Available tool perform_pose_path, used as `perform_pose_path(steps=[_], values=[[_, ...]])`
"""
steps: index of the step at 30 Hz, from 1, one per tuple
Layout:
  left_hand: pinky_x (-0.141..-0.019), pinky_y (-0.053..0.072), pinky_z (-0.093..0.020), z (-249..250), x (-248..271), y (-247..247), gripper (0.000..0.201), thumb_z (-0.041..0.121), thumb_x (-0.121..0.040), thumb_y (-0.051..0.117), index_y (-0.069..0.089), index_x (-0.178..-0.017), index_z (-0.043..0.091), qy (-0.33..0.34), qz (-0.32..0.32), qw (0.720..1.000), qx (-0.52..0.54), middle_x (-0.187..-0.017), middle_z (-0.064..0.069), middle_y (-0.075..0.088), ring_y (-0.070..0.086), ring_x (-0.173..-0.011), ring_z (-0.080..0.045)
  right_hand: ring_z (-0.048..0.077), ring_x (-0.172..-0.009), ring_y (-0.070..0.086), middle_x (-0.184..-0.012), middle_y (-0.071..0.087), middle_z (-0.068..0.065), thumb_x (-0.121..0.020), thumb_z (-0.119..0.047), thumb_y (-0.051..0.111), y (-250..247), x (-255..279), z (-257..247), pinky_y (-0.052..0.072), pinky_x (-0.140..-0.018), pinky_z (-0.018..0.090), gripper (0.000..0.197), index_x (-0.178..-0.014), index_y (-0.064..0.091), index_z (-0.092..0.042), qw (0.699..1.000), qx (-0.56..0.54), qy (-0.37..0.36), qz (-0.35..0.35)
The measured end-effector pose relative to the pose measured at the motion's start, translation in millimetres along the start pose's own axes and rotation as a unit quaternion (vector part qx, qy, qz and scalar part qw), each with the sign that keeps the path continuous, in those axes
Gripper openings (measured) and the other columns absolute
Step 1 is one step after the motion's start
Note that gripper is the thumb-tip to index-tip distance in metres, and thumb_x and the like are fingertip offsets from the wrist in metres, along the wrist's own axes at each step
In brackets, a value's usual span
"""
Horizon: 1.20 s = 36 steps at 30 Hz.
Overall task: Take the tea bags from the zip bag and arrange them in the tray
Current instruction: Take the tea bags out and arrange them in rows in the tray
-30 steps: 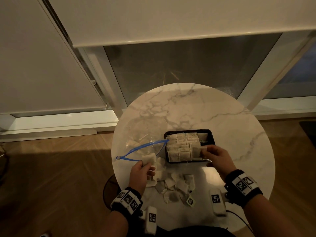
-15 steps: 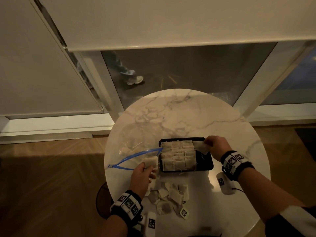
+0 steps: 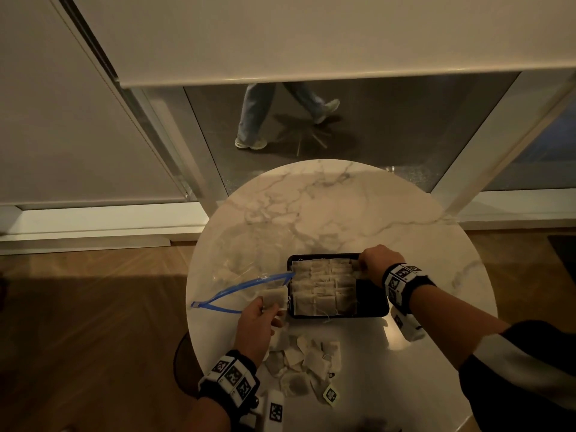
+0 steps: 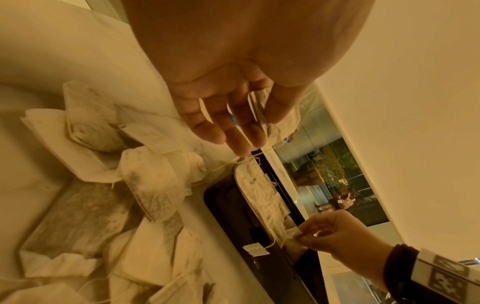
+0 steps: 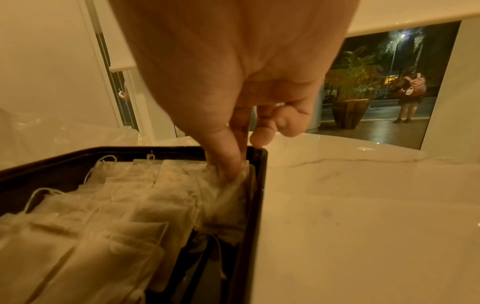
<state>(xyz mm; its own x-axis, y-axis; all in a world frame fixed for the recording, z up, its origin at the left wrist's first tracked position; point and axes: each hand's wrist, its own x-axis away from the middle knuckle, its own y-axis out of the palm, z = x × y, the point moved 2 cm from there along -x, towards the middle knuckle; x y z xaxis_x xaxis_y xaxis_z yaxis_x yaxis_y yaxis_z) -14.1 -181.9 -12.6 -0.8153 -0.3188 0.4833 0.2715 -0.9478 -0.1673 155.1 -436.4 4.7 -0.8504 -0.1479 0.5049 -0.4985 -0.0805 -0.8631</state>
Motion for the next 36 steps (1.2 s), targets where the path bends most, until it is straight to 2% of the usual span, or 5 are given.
perform_pose_path(steps=[4,13,21,27,36], values=[[-0.061,0.047,-0.026,3.0,1.0,0.5,0.016,0.013,-0.1,0.054,0.069,-0.101,0.018,0.006,0.004,1.0,0.009,-0.086,-0.005,0.074,0.063,-0.07,-0.016,0.025,-0.105,0.058,-0.109,0.063,0.003,-0.085,-0.046,0.064,2.3,-3.8,-0.8,0.053,-0.085,0.037,0.031,-0.106,0.067,-0.023,0.999,0.039,-0.016,0.002],[-0.052,0.046,-0.015,7.1,5.0,3.8,0.016,0.008,-0.099,0.054,0.07,-0.1,0.014,0.02,0.005,0.999,0.033,-0.081,-0.004,0.073,0.062,-0.061,-0.006,0.026,-0.106,0.058,-0.112,0.06,0.005,-0.085,-0.049,0.06,-6.5,-10.6,-2.2,0.05,-0.084,0.037,0.041,-0.111,0.058,-0.018,0.995,0.092,-0.043,-0.015],[-0.054,0.046,-0.015,1.9,3.3,6.2,0.016,0.011,-0.1,0.055,0.069,-0.102,0.016,0.015,0.008,1.0,0.022,-0.085,-0.006,0.073,0.063,-0.065,-0.008,0.026,-0.113,0.048,-0.114,0.057,0.004,-0.089,-0.033,0.058,-2.8,-6.4,8.3,0.05,-0.084,0.038,0.025,-0.112,0.064,-0.024,0.998,0.034,-0.049,0.036],[-0.061,0.046,-0.024,0.5,5.0,7.9,0.016,0.012,-0.1,0.055,0.069,-0.101,0.018,0.011,0.009,1.0,0.024,-0.083,-0.002,0.073,0.063,-0.068,-0.012,0.024,-0.117,0.036,-0.118,0.047,0.002,-0.086,-0.045,0.063,15.2,-4.6,27.3,0.051,-0.085,0.038,0.032,-0.112,0.064,-0.027,0.996,-0.028,-0.021,0.077],[-0.058,0.046,-0.022,-2.8,7.9,11.4,0.018,0.011,-0.1,0.053,0.069,-0.102,0.018,0.013,0.014,1.0,0.022,-0.084,-0.006,0.072,0.062,-0.067,-0.012,0.023,-0.119,0.043,-0.121,0.057,-0.002,-0.091,-0.018,0.058,26.2,-16.7,27.8,0.049,-0.089,0.038,0.02,-0.107,0.068,-0.026,0.998,-0.036,-0.032,0.051]])
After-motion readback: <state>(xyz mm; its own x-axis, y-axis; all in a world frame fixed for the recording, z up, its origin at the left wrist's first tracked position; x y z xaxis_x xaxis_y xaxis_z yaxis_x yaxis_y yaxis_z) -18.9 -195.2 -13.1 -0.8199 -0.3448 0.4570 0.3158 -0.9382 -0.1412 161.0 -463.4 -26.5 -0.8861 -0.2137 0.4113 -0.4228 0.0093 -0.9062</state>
